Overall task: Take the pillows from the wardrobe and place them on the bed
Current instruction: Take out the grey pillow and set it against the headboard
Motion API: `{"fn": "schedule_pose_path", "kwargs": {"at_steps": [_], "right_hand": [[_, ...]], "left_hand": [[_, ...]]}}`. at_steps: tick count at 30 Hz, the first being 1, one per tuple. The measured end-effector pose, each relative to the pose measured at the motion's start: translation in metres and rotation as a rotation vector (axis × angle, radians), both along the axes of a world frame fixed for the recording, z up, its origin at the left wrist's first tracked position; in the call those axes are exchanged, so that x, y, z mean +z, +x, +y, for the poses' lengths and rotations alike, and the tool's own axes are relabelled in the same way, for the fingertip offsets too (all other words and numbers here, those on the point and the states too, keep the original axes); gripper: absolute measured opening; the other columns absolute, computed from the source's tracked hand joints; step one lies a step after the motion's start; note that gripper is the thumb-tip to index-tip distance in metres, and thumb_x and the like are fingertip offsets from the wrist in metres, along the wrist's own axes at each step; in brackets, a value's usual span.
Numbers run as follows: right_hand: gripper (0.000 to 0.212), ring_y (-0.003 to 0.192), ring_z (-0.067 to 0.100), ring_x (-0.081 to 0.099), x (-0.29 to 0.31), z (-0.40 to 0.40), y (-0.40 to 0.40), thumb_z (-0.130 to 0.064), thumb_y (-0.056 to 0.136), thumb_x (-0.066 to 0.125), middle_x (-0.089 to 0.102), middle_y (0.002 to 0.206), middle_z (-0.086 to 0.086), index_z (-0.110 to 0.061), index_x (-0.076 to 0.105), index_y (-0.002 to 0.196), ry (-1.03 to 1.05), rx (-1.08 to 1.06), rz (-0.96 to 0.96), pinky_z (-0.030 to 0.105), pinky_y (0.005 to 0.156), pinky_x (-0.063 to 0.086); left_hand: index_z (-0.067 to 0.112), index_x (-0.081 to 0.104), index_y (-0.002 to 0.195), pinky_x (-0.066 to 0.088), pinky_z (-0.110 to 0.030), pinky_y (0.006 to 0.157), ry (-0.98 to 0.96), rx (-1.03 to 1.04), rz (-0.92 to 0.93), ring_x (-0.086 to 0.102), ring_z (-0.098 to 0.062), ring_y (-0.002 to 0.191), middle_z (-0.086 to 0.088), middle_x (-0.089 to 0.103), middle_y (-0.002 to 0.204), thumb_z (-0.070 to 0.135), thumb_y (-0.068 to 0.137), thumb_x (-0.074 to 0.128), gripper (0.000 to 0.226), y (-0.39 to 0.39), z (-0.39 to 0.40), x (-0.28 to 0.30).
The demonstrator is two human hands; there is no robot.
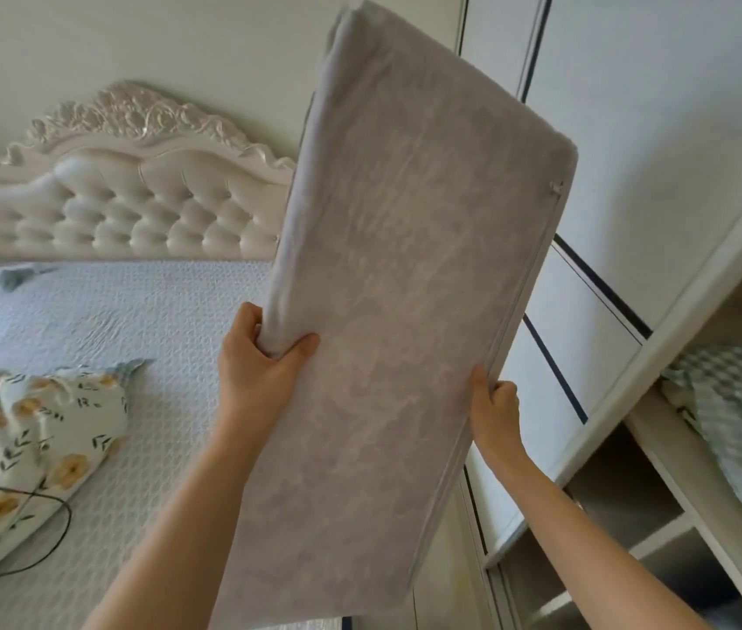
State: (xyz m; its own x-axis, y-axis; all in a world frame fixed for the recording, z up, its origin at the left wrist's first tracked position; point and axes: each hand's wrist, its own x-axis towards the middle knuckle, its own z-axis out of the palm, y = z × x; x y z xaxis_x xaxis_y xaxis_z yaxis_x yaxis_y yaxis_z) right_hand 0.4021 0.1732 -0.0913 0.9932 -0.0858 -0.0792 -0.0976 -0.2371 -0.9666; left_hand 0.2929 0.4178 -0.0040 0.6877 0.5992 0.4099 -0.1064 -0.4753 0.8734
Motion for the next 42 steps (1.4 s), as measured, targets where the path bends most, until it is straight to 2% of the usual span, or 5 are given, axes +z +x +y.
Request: {"fn": "schedule_pose_path", "kwargs": {"at_steps": [13,20,25,35,42], "right_hand": [[0.075,0.145,0.03,0.015,0.117,0.055,0.16,-0.021,0.086,0.064,0.024,0.154,0.009,-0.017,0.024,0.149,-0.687,0.635,-1.102,0.047,0.116,0.019],[0.078,0.148,0.027,0.004,0.083,0.106,0.25,-0.055,0.083,0.059,0.03,0.155,0.003,-0.021,0.029,0.147,-1.143,0.901,-0.968,0.06,0.112,-0.004],[0.081,0.125,0.028,0.048,0.056,0.137,0.296,-0.073,0.07,0.057,0.052,0.136,-0.003,-0.036,0.036,0.139,-1.165,1.097,-0.655,0.061,0.103,0.031],[0.033,0.088,0.029,0.065,-0.011,0.207,0.396,-0.045,0.096,0.04,0.07,0.096,0.003,-0.035,0.057,0.122,-1.19,1.069,-0.795,0.033,0.062,0.038],[0.015,0.077,0.031,0.068,-0.015,0.254,0.461,-0.02,0.09,0.052,0.073,0.085,0.003,-0.021,0.064,0.1,-1.329,0.921,-0.754,0.031,0.057,0.037]], "left_hand": [[0.026,0.034,0.074,0.021,-0.027,0.048,0.538,0.183,0.289,0.04,-0.015,0.052,0.008,0.046,0.063,0.026,0.083,0.07,0.037,0.163,0.013,-0.015],[0.021,0.055,0.084,0.03,-0.03,0.048,0.812,0.007,0.382,0.054,-0.028,0.058,0.003,0.057,0.069,0.014,0.077,0.068,0.016,0.223,0.026,-0.03],[0.018,0.061,0.085,0.032,-0.03,0.053,0.894,-0.063,0.458,0.059,-0.03,0.065,0.0,0.065,0.072,0.011,0.076,0.066,0.012,0.262,0.05,-0.051],[0.022,0.065,0.099,0.036,-0.033,0.067,0.647,-0.087,0.652,0.06,-0.027,0.089,0.001,0.067,0.089,0.02,0.081,0.069,0.019,0.376,0.12,-0.094],[0.002,0.038,0.142,0.041,-0.041,0.1,-0.131,0.23,0.989,0.051,-0.037,0.122,-0.016,0.046,0.142,0.039,0.091,0.064,0.068,0.447,0.189,-0.112]]}}
